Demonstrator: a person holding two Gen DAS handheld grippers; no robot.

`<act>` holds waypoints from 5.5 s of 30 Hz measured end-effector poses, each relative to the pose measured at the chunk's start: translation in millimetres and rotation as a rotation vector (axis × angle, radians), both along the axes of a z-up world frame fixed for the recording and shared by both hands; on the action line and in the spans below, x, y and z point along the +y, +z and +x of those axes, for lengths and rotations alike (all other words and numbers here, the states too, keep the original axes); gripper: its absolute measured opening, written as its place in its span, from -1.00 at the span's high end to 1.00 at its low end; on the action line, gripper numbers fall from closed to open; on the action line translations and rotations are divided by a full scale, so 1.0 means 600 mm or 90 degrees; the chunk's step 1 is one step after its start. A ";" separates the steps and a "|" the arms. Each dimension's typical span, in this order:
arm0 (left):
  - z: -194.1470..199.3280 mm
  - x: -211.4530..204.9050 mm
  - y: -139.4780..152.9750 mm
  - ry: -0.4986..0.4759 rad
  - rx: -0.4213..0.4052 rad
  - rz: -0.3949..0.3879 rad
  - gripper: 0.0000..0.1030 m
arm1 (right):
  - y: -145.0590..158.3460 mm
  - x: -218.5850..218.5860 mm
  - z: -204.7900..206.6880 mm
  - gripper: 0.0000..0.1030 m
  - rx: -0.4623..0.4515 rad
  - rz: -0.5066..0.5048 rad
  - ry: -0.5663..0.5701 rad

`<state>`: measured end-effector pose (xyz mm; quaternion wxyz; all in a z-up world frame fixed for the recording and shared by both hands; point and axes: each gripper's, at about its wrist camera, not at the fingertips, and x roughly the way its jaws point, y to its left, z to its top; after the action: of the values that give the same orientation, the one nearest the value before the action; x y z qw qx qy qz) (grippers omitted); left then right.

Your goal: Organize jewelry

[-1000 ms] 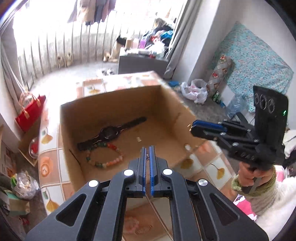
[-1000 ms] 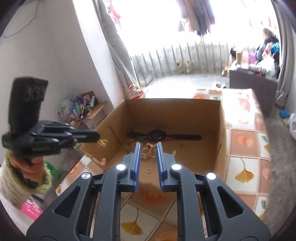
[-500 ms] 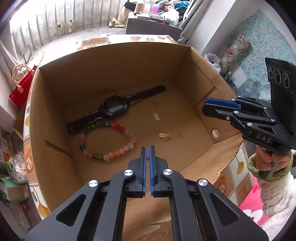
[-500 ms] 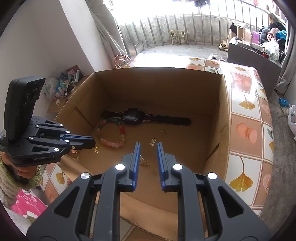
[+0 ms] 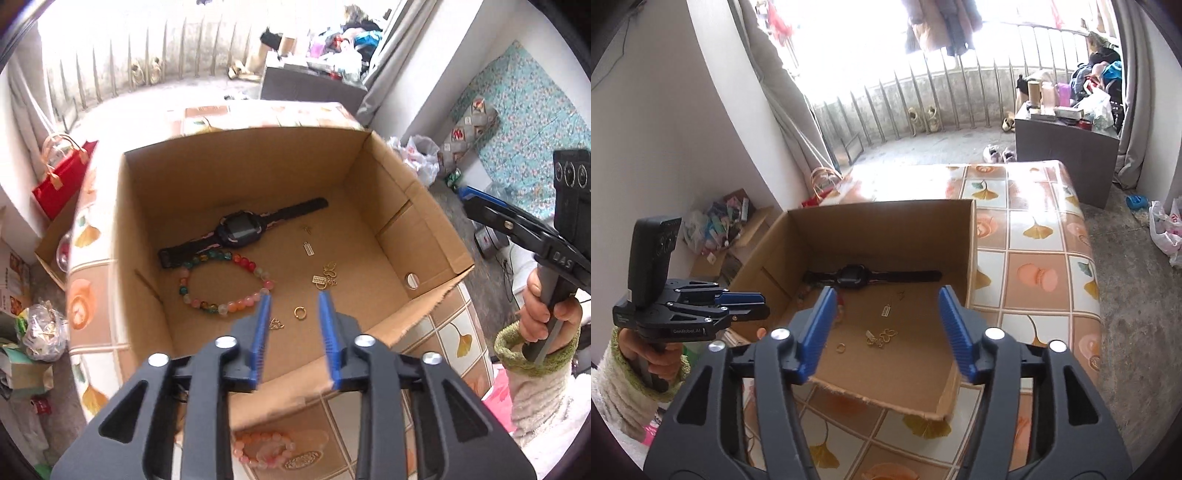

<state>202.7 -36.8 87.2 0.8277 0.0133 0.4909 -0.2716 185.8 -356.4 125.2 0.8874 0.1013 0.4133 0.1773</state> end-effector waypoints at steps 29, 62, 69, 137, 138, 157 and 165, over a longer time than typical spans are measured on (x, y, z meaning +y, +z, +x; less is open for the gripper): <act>-0.227 0.117 -0.184 0.186 0.081 0.145 -0.84 | -0.204 0.178 -0.210 -0.75 0.232 -0.191 0.016; -0.239 0.092 -0.196 0.226 0.062 0.198 -0.88 | -0.235 0.183 -0.220 -0.87 0.225 -0.238 0.029; -0.253 0.093 -0.195 0.208 0.025 0.189 -0.88 | -0.188 0.195 -0.199 -0.86 0.180 -0.157 0.034; -0.206 -0.044 -0.172 -0.080 0.039 0.028 0.68 | -0.213 0.199 -0.218 0.69 0.158 -0.134 0.121; -0.205 -0.047 -0.173 -0.081 0.039 0.033 0.68 | -0.213 0.197 -0.221 0.69 0.158 -0.132 0.121; -0.231 -0.057 -0.101 -0.090 -0.045 0.022 0.82 | -0.147 0.140 -0.241 0.84 0.093 -0.069 0.071; -0.222 -0.057 0.039 -0.098 -0.155 -0.030 0.82 | -0.013 0.116 -0.215 0.83 -0.047 -0.079 0.074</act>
<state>69.5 -71.0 110.9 0.8580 0.0643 0.3778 -0.3420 56.7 -286.8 117.2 0.8948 0.0155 0.3957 0.2061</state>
